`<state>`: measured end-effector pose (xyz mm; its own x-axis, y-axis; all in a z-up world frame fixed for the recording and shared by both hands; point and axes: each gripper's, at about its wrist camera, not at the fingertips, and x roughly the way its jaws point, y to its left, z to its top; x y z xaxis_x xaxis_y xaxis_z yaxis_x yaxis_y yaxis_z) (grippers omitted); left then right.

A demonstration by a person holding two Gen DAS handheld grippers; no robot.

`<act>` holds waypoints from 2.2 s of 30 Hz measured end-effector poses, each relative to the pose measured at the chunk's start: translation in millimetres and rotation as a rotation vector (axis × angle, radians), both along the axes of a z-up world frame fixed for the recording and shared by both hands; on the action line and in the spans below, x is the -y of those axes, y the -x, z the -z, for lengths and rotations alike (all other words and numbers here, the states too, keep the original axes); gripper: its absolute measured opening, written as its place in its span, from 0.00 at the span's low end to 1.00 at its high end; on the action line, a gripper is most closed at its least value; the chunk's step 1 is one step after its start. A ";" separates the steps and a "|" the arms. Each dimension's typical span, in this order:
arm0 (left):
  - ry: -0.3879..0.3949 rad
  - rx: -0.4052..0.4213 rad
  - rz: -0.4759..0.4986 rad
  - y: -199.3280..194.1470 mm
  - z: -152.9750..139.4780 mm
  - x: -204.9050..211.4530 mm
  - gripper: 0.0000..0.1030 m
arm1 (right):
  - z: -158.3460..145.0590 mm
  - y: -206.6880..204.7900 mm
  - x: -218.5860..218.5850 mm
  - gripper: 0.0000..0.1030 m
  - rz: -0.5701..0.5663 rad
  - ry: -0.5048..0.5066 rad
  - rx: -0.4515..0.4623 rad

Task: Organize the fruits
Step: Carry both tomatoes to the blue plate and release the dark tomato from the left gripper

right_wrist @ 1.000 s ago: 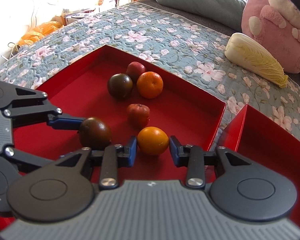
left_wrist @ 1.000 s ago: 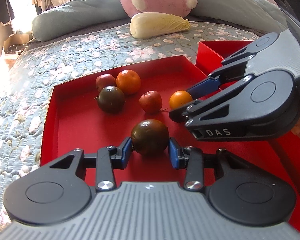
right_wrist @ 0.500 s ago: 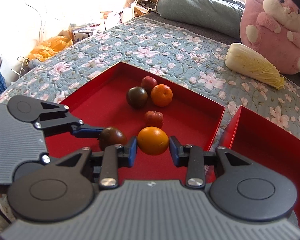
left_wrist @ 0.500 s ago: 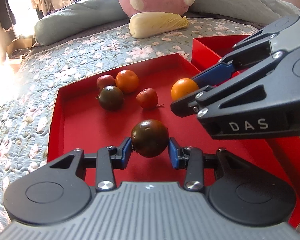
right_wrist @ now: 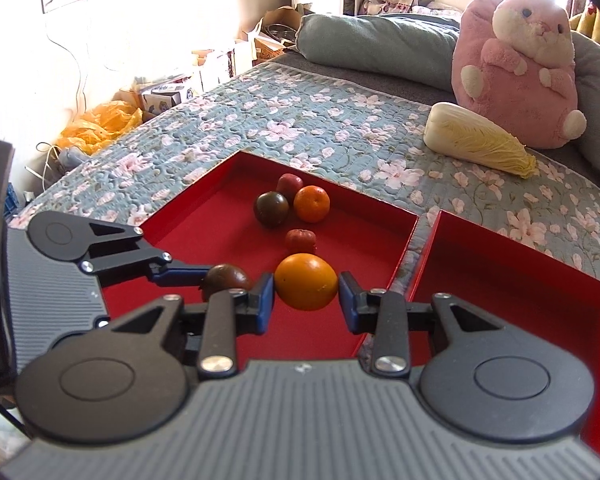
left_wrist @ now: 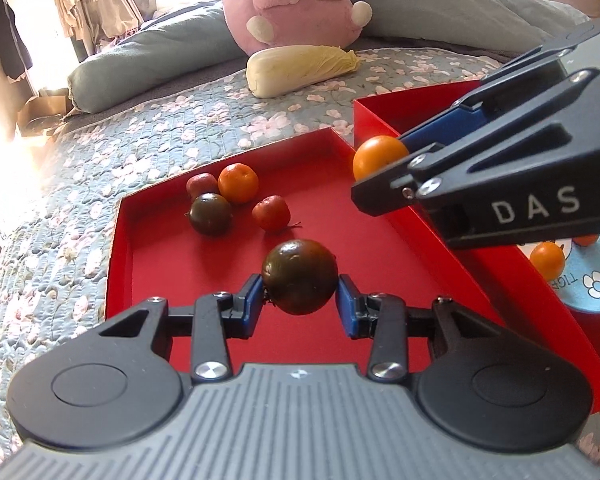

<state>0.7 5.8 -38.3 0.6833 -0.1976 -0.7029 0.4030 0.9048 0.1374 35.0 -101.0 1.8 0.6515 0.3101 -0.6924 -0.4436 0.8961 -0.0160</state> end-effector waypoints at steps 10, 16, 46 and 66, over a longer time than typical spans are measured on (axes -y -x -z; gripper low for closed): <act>0.009 0.020 -0.006 14.6 -15.7 10.6 0.44 | -14.6 20.9 11.3 0.37 0.007 -0.025 0.023; 0.008 0.027 -0.008 21.7 -22.2 16.0 0.44 | -22.0 32.5 21.6 0.37 0.025 -0.045 0.034; 0.063 0.048 0.099 37.6 -40.5 83.4 0.44 | -39.6 69.8 100.5 0.37 0.193 -0.106 0.085; 0.036 0.005 0.198 21.4 -14.7 149.5 0.44 | -25.2 69.9 148.7 0.37 0.279 -0.099 0.060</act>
<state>-20.6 -143.7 -23.6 0.6316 -0.3533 -0.6901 0.5732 0.8122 0.1089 -35.0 -249.7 27.0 0.7598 0.1770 -0.6256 -0.1806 0.9818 0.0584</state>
